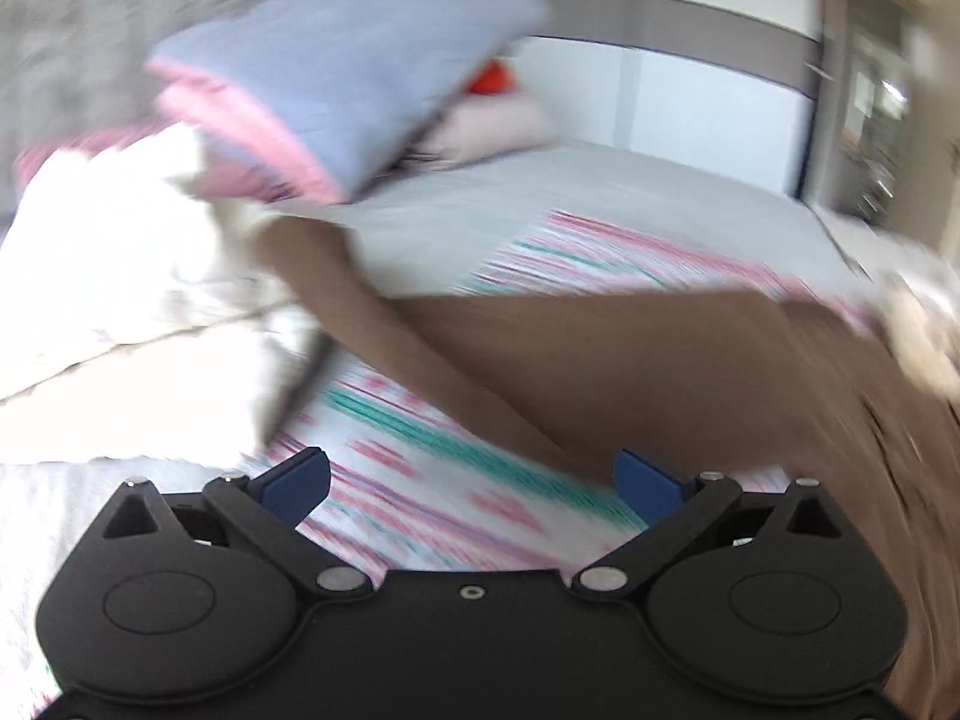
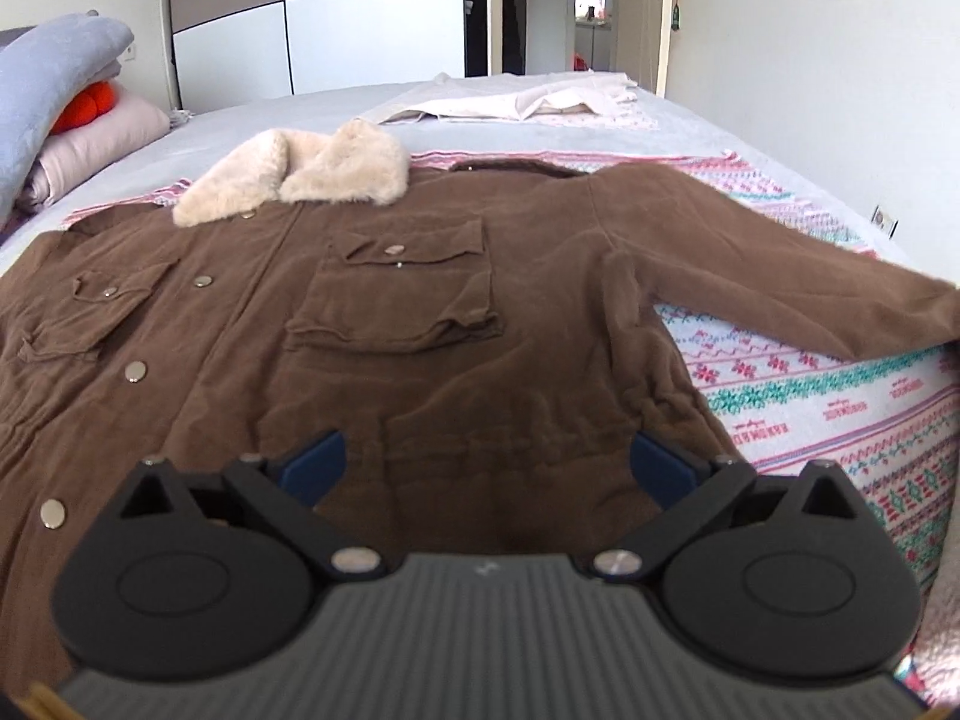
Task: Fold large clothes
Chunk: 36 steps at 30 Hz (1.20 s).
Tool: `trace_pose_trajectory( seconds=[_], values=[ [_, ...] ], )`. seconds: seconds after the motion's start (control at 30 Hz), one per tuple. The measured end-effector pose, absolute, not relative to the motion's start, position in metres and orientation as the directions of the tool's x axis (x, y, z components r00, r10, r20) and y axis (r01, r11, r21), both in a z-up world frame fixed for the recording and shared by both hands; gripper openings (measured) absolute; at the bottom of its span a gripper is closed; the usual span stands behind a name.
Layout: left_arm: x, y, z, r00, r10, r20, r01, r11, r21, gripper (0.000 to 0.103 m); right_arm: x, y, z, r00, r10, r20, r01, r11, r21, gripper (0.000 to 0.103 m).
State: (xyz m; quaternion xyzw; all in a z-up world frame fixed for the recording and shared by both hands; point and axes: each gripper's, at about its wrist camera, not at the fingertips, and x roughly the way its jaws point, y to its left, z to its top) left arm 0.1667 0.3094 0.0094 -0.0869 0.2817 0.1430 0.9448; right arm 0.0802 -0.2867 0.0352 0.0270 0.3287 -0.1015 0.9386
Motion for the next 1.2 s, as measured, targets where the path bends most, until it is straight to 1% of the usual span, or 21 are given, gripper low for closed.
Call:
trace_pose_trajectory(
  seconds=[0.23, 0.3, 0.37, 0.4, 0.47, 0.5, 0.53, 0.63, 0.67, 0.7, 0.73, 0.8, 0.83, 0.87, 0.9, 0.93, 1.03, 1.07, 1.1, 1.17, 1.2],
  values=[
    [0.216, 0.357, 0.003, 0.750, 0.328, -0.574, -0.513, 0.837, -0.192, 0.099, 0.086, -0.270, 0.034, 0.765, -0.191, -0.615, 0.197, 0.979, -0.059, 0.103],
    [0.225, 0.362, -0.001, 0.751, 0.335, -0.569, -0.533, 0.817, -0.222, 0.091, 0.089, -0.268, 0.033, 0.763, -0.193, -0.617, 0.198, 0.978, -0.061, 0.103],
    [0.235, 0.369, -0.001, 0.744, 0.350, -0.570, -0.552, 0.802, -0.228, 0.067, 0.092, -0.267, 0.031, 0.758, -0.192, -0.624, 0.201, 0.978, -0.057, 0.103],
    [0.239, 0.370, -0.002, 0.735, 0.364, -0.571, -0.565, 0.795, -0.221, 0.058, 0.093, -0.267, 0.029, 0.754, -0.192, -0.628, 0.202, 0.978, -0.056, 0.103],
    [0.244, 0.376, -0.002, 0.719, 0.384, -0.580, -0.587, 0.781, -0.211, 0.012, 0.096, -0.266, 0.026, 0.748, -0.196, -0.634, 0.204, 0.977, -0.062, 0.103],
    [0.244, 0.378, 0.000, 0.724, 0.389, -0.569, -0.594, 0.772, -0.228, 0.008, 0.097, -0.266, 0.025, 0.745, -0.200, -0.637, 0.203, 0.977, -0.068, 0.103],
    [0.239, 0.380, 0.006, 0.751, 0.393, -0.531, -0.587, 0.765, -0.265, 0.007, 0.099, -0.265, 0.023, 0.742, -0.203, -0.639, 0.202, 0.976, -0.075, 0.103],
    [0.208, 0.366, 0.029, 0.857, 0.437, -0.272, -0.506, 0.810, -0.295, 0.006, 0.100, -0.265, 0.021, 0.740, -0.205, -0.640, 0.200, 0.976, -0.082, 0.103],
    [0.198, 0.364, 0.033, 0.874, 0.441, -0.203, -0.484, 0.817, -0.312, 0.006, 0.100, -0.265, 0.021, 0.740, -0.204, -0.641, 0.200, 0.976, -0.080, 0.103],
    [0.192, 0.362, 0.033, 0.875, 0.453, -0.173, -0.485, 0.814, -0.321, 0.006, 0.100, -0.265, 0.021, 0.740, -0.204, -0.641, 0.201, 0.976, -0.078, 0.103],
    [0.190, 0.361, 0.029, 0.863, 0.474, -0.173, -0.505, 0.807, -0.308, 0.006, 0.101, -0.265, 0.021, 0.740, -0.203, -0.642, 0.201, 0.976, -0.078, 0.103],
    [0.198, 0.355, 0.010, 0.812, 0.532, -0.240, -0.578, 0.791, -0.200, 0.007, 0.101, -0.265, 0.020, 0.739, -0.202, -0.643, 0.201, 0.977, -0.076, 0.103],
    [0.208, 0.353, -0.004, 0.766, 0.563, -0.310, -0.619, 0.776, -0.120, 0.007, 0.102, -0.265, 0.020, 0.738, -0.201, -0.644, 0.201, 0.977, -0.075, 0.103],
    [0.219, 0.352, -0.019, 0.708, 0.580, -0.403, -0.647, 0.762, -0.039, 0.012, 0.102, -0.265, 0.020, 0.738, -0.200, -0.644, 0.202, 0.977, -0.072, 0.103],
    [0.228, 0.353, -0.032, 0.660, 0.580, -0.478, -0.655, 0.755, 0.013, 0.012, 0.102, -0.266, 0.020, 0.738, -0.199, -0.645, 0.203, 0.977, -0.068, 0.103],
    [0.231, 0.350, -0.041, 0.630, 0.579, -0.517, -0.659, 0.751, 0.038, 0.013, 0.102, -0.267, 0.021, 0.738, -0.197, -0.646, 0.204, 0.977, -0.064, 0.103],
    [0.232, 0.336, -0.033, 0.595, 0.595, -0.540, -0.658, 0.747, 0.098, 0.019, 0.101, -0.271, 0.022, 0.738, -0.195, -0.646, 0.213, 0.976, -0.051, 0.103],
    [0.233, 0.333, -0.027, 0.581, 0.584, -0.567, -0.650, 0.752, 0.108, 0.030, 0.100, -0.273, 0.023, 0.740, -0.197, -0.644, 0.218, 0.975, -0.048, 0.103],
    [0.232, 0.330, -0.020, 0.573, 0.562, -0.597, -0.642, 0.760, 0.100, 0.037, 0.100, -0.276, 0.025, 0.741, -0.199, -0.641, 0.224, 0.974, -0.044, 0.103],
    [0.223, 0.321, -0.004, 0.575, 0.527, -0.626, -0.642, 0.765, 0.054, 0.075, 0.100, -0.281, 0.027, 0.746, -0.204, -0.634, 0.239, 0.971, -0.031, 0.103],
    [0.222, 0.316, 0.006, 0.588, 0.517, -0.622, -0.642, 0.766, 0.029, 0.081, 0.100, -0.284, 0.028, 0.747, -0.206, -0.632, 0.247, 0.969, -0.023, 0.103]
  ],
)
